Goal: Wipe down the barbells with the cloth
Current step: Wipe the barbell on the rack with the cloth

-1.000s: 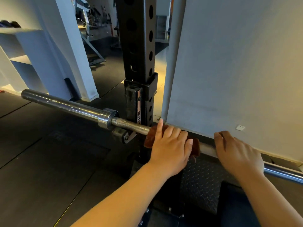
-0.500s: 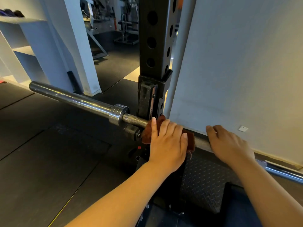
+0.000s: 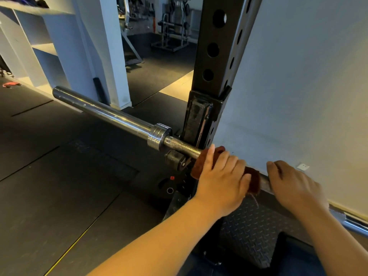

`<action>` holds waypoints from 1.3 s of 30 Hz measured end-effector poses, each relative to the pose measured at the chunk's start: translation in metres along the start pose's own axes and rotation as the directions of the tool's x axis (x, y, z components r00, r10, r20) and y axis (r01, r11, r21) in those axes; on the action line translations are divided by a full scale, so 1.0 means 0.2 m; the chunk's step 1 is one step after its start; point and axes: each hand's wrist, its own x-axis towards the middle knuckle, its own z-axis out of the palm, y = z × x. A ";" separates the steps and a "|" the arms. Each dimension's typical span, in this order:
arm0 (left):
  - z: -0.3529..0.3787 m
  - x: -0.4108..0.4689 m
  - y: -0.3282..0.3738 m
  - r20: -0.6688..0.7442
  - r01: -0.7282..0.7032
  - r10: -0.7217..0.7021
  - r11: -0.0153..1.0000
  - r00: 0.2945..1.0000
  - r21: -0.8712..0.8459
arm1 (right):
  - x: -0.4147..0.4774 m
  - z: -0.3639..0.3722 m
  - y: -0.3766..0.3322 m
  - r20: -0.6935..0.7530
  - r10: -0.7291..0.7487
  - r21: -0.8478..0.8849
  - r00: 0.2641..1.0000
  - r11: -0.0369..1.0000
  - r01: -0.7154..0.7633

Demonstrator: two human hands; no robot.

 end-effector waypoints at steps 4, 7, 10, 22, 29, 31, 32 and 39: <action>-0.05 0.01 -0.17 -0.014 0.008 -0.007 0.999 1.000 0.043 | 0.00 0.00 0.00 0.000 -0.002 -0.004 1.000 1.000 0.002; -0.05 0.03 -0.15 -0.075 0.203 -0.202 0.979 0.976 0.012 | -0.01 0.00 -0.01 -0.011 -0.001 -0.001 1.000 1.000 0.001; -0.02 0.04 -0.04 -0.048 0.281 -0.282 0.959 0.958 -0.032 | -0.01 0.00 -0.01 -0.015 0.004 -0.006 1.000 1.000 -0.004; 0.01 0.01 -0.09 -0.074 0.305 -0.308 0.951 0.948 -0.052 | 0.00 0.03 0.02 -0.047 -0.016 0.000 0.999 1.000 0.016; 0.05 0.01 0.09 -0.048 0.084 -0.082 0.996 0.995 0.029 | 0.02 0.04 0.02 -0.035 -0.040 0.012 0.999 0.999 0.040; 0.02 0.01 0.01 -0.051 0.029 -0.026 0.998 0.998 0.062 | -0.01 0.01 0.04 -0.015 -0.117 -0.049 0.993 0.992 0.116; 0.01 0.01 -0.03 -0.054 0.036 -0.032 0.997 0.998 0.068 | -0.01 -0.01 0.06 0.004 -0.160 -0.110 0.987 0.981 0.159; 0.02 0.05 -0.01 -0.054 0.269 -0.264 0.958 0.963 0.102 | 0.00 -0.05 0.32 0.116 -0.094 -0.190 0.989 0.975 0.115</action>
